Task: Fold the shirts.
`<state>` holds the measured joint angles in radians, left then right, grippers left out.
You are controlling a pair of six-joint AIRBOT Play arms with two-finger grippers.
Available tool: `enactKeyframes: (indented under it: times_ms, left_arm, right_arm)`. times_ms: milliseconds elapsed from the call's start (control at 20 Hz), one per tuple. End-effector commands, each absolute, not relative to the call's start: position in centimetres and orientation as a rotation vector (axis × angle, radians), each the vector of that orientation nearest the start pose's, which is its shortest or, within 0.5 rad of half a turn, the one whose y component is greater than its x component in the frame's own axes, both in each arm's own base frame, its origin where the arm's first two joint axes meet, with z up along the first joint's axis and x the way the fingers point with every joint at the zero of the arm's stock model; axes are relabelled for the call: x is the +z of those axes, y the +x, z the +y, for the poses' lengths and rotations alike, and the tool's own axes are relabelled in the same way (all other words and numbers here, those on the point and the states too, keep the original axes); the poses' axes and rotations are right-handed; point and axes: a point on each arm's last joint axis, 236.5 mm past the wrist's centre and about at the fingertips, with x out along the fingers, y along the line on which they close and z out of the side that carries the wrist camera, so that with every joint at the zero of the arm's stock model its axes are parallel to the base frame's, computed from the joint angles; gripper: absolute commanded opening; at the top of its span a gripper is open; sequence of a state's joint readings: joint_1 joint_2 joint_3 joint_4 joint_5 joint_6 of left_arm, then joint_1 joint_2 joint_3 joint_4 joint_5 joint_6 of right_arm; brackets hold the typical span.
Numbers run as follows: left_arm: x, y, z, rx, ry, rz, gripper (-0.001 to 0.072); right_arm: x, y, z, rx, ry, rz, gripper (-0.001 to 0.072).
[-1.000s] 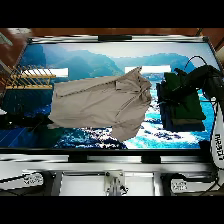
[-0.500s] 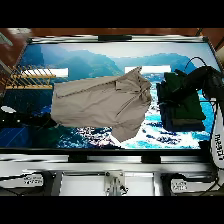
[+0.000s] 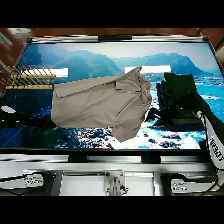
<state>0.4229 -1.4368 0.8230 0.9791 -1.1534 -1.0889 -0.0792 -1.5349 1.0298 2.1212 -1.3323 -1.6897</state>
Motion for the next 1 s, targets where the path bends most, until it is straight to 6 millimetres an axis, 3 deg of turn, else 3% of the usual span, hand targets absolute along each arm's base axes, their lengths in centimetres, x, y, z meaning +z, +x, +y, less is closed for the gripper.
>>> enactKeyframes:
  times_ms: [0, 200, 250, 300, 350, 450, 550, 650, 700, 800, 900, 950]
  left_arm:
    - [-10.0, 30.5, 0.0, -0.266, -0.627, 1.460, 0.0035]
    - [-9.9, 30.2, -0.3, -0.276, -0.635, 1.473, 0.0036]
    - [-9.9, 30.1, -0.3, -0.277, -0.635, 1.474, 0.0036]
    - [-9.9, 30.1, -0.3, -0.277, -0.635, 1.474, 0.0036]
    - [-9.9, 30.1, -0.3, -0.277, -0.635, 1.474, 0.0036]
    - [-9.8, 30.1, -0.3, -0.279, -0.635, 1.474, 0.0036]
    - [-9.0, 30.5, -0.2, -0.286, -0.622, 1.457, 0.0035]
    - [-6.5, 32.2, 0.3, -0.294, -0.579, 1.389, 0.0034]
    - [-4.3, 33.5, 0.5, -0.305, -0.561, 1.327, 0.0034]
    - [2.7, 36.9, 0.7, -0.327, -0.509, 1.129, 0.0034]
    - [13.8, 39.7, -0.3, -0.397, -0.435, 0.839, 0.0034]
    - [20.7, 40.1, -1.4, -0.443, -0.383, 0.670, 0.0034]
  right_arm:
    - [-9.8, 30.4, 12.0, 0.338, 0.577, 1.707, 0.0625]
    - [-10.2, 32.7, 13.1, 0.327, 0.523, 1.596, 0.0624]
    - [-10.3, 33.3, 13.0, 0.315, 0.526, 1.574, 0.0571]
    - [-10.4, 33.8, 12.8, 0.296, 0.535, 1.555, 0.0467]
    - [-10.4, 34.1, 12.8, 0.288, 0.536, 1.543, 0.0354]
    - [-9.9, 34.2, 12.8, 0.293, 0.533, 1.529, 0.0060]
    - [-7.6, 34.9, 12.8, 0.334, 0.489, 1.455, 0.0051]
    - [-3.1, 36.4, 12.8, 0.406, 0.406, 1.311, 0.0050]
    - [-0.1, 37.3, 12.8, 0.436, 0.363, 1.222, 0.0050]
    - [7.9, 39.4, 12.8, 0.475, 0.289, 1.002, 0.0049]
    - [17.9, 40.6, 12.6, 0.487, 0.237, 0.745, 0.0049]
    - [23.6, 40.5, 12.5, 0.489, 0.212, 0.603, 0.0050]
